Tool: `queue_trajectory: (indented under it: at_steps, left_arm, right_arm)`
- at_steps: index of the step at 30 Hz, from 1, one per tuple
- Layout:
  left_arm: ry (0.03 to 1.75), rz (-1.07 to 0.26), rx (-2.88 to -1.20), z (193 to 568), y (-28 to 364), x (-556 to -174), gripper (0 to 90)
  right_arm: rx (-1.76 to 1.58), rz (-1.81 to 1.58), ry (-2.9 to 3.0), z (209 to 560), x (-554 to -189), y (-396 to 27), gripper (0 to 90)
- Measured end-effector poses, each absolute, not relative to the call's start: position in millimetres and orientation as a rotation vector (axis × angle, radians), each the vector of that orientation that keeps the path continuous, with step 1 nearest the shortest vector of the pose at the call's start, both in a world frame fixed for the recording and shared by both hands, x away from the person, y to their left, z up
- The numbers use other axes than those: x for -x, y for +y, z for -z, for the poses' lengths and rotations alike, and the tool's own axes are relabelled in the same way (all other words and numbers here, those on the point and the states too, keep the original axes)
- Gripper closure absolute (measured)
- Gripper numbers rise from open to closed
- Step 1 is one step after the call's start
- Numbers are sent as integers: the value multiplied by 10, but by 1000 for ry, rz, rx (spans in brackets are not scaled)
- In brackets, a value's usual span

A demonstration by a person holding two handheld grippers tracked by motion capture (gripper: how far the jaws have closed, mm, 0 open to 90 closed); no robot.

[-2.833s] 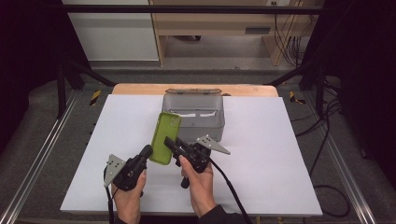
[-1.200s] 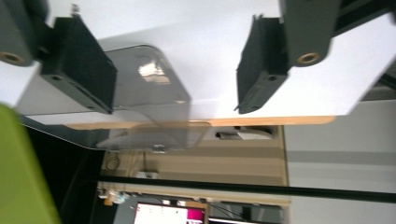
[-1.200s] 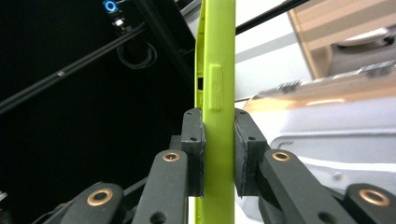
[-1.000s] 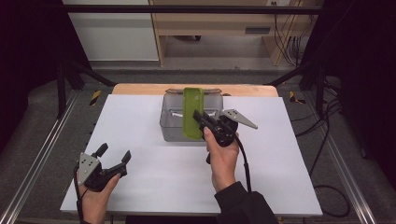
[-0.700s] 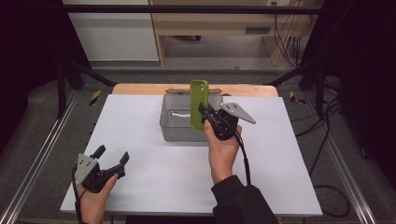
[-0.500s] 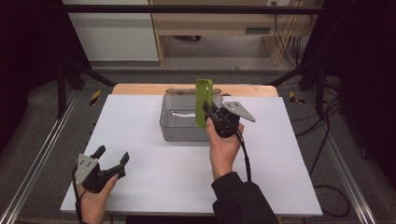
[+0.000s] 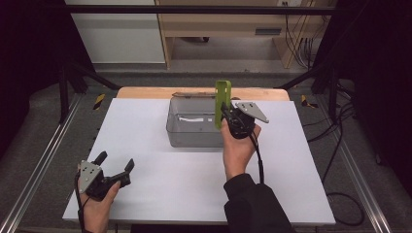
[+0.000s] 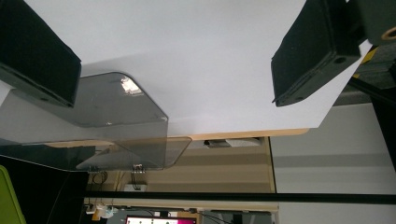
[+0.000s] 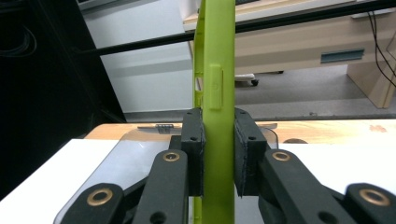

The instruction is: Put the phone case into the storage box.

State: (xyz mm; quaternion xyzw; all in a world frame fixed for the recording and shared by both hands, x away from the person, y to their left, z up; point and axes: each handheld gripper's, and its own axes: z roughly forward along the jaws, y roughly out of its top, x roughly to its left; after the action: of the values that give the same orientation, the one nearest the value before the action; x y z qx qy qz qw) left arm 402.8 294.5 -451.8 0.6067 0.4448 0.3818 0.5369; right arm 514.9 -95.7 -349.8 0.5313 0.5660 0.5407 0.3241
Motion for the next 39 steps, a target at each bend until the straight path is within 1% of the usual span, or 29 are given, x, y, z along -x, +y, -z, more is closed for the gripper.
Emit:
queue_trajectory:
  at_steps: [3,8,12,21,28,34,39]
  left_arm:
    - [1044,-929,-1451,4508,2914,-4012,15]
    - [1041,-919,-1446,4510,2904,-4009,15]
    - [1043,-941,-1418,4495,2916,-3988,20]
    - [1038,-925,-1399,4501,2936,-3996,15]
    - [1028,-895,-1412,4517,2934,-4012,14]
    - [1008,-827,-1432,4545,2929,-4047,15]
    - [1003,-816,-1439,4550,2928,-4052,14]
  right_arm:
    - [-1392,-1405,1480,3498,-5159,-966,774]
    - [-1398,-1390,1474,3511,-5192,-986,774]
    - [-1383,-1372,1467,3514,-5201,-1006,774]
    - [-1378,-1349,1479,3542,-5236,-1028,774]
    - [-1378,-1328,1477,3559,-5251,-1046,773]
    - [-1382,-1310,1475,3564,-5269,-1082,773]
    - [-1381,-1299,1485,3582,-5277,-1089,774]
